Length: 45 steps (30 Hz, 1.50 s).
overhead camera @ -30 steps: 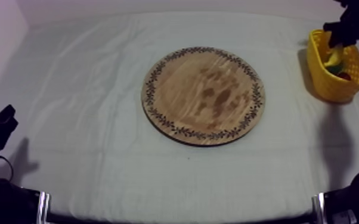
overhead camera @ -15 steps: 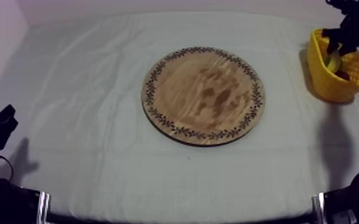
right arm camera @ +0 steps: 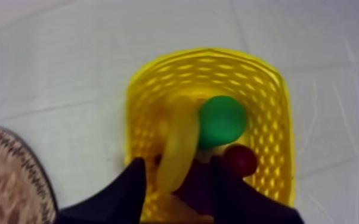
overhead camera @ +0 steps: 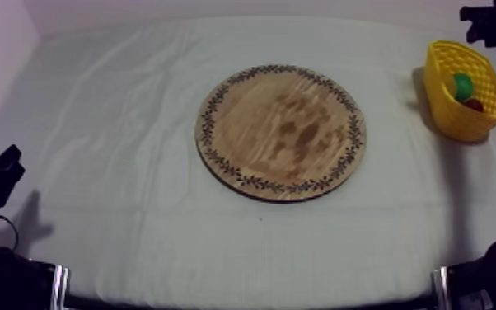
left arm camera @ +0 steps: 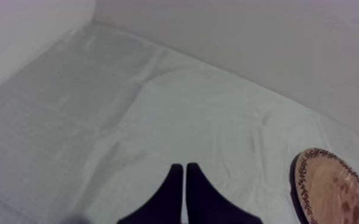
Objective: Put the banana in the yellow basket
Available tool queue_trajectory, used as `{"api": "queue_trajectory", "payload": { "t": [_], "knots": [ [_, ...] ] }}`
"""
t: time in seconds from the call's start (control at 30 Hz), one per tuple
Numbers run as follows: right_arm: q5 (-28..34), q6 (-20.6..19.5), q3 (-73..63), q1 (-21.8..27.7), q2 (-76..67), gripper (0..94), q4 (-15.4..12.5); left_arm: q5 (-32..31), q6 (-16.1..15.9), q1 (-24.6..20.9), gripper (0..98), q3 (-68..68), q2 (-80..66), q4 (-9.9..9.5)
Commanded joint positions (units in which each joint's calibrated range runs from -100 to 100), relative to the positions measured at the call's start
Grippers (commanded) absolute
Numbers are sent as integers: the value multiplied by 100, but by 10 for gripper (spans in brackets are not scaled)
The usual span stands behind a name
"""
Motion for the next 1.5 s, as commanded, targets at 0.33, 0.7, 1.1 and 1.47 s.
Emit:
{"api": "queue_trajectory", "payload": {
  "t": [0.33,0.7,1.1,1.47],
  "knots": [
    [301,-191,3174,-1233,-6197,147,-61,2,-4,-2,1,4,3,1],
    [1218,126,3832,-1202,-8736,20,-430,2,-2,-2,1,4,3,1],
    [236,-14,4761,-1308,-9149,9,-454,2,-2,-2,1,4,3,1],
    [-1582,-204,6999,-1300,-9157,6,-442,2,-3,-2,1,4,3,1]
  ]
}}
